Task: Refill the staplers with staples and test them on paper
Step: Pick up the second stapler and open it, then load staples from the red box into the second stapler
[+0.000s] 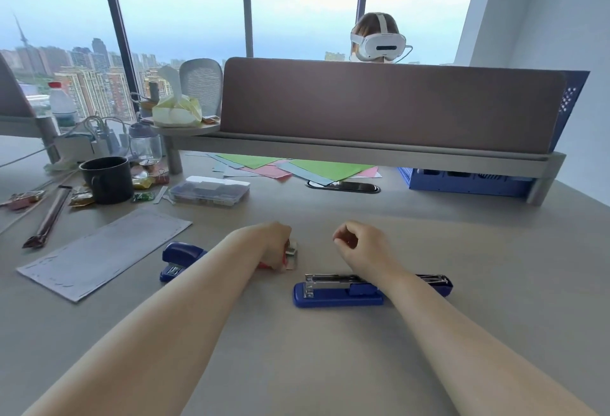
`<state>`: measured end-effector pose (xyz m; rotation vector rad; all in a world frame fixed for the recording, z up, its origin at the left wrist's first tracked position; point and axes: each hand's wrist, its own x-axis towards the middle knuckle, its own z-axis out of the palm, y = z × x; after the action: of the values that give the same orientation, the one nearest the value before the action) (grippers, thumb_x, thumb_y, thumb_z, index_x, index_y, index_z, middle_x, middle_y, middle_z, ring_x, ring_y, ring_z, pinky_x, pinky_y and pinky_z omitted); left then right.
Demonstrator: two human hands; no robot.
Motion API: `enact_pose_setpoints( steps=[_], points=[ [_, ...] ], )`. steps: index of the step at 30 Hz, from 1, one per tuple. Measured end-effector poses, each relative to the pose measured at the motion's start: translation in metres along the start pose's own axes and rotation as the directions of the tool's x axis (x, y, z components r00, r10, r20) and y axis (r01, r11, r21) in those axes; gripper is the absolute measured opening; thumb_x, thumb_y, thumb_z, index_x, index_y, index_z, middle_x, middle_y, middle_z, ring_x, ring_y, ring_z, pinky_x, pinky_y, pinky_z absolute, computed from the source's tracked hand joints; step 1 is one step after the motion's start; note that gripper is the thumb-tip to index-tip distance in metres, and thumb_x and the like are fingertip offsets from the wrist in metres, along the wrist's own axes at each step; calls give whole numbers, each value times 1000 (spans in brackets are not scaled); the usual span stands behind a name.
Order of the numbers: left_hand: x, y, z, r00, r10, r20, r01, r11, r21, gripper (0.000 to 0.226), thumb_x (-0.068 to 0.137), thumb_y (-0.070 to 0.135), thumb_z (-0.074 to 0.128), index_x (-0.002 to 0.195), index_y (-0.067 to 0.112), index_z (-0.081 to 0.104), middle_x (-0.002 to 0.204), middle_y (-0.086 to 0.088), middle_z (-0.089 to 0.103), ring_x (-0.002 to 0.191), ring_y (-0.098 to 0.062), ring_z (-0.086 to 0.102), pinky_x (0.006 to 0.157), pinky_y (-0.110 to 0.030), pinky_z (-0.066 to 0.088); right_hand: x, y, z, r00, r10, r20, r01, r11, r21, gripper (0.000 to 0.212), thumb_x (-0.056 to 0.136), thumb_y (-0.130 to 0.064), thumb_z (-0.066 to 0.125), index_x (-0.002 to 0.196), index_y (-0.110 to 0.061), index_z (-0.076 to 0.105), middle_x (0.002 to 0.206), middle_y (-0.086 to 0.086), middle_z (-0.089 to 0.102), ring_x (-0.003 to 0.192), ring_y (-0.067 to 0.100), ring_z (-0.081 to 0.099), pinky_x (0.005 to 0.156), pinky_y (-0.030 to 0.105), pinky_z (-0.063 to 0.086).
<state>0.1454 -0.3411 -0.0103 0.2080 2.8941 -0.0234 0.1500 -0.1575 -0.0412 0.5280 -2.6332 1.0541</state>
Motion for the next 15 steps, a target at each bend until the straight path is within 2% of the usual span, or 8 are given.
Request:
enact_pose_setpoints(
  steps=[3, 7, 11, 15],
  points=[
    [-2, -1, 6, 983, 52, -175, -81, 983, -163, 50, 77, 27, 67, 121, 15, 46, 125, -9, 44, 116, -31, 46, 97, -37, 43, 6, -1, 2, 998, -46, 34, 46, 999, 16, 6, 84, -16, 59, 85, -16, 64, 69, -16, 55, 64, -2, 51, 59, 5, 37],
    [-10, 5, 17, 905, 99, -414, -231, 932, -281, 69, 75, 29, 72, 134, 18, 37, 136, -4, 39, 123, -29, 38, 100, -35, 37, 13, -13, 4, 985, -166, -46, 167, 986, 14, 11, 80, -17, 66, 90, -13, 67, 79, -8, 57, 68, 1, 51, 64, 12, 39],
    [-16, 8, 28, 840, 58, -540, -275, 903, -331, 79, 76, 30, 71, 140, 18, 28, 143, 0, 33, 129, -25, 30, 103, -35, 34, 12, -20, 9, 963, -258, -81, 253, 965, -70, 21, 78, -21, 69, 98, -17, 67, 89, -5, 53, 89, 12, 52, 74, 21, 42],
    [-20, 8, 31, 812, 21, -583, -237, 925, -297, 85, 79, 34, 68, 144, 17, 17, 149, 1, 27, 134, -22, 24, 104, -38, 36, 11, -15, 14, 965, -240, -106, 225, 965, -136, 20, 80, -20, 65, 98, -13, 67, 95, 3, 62, 93, 19, 57, 73, 25, 43]
  ],
)
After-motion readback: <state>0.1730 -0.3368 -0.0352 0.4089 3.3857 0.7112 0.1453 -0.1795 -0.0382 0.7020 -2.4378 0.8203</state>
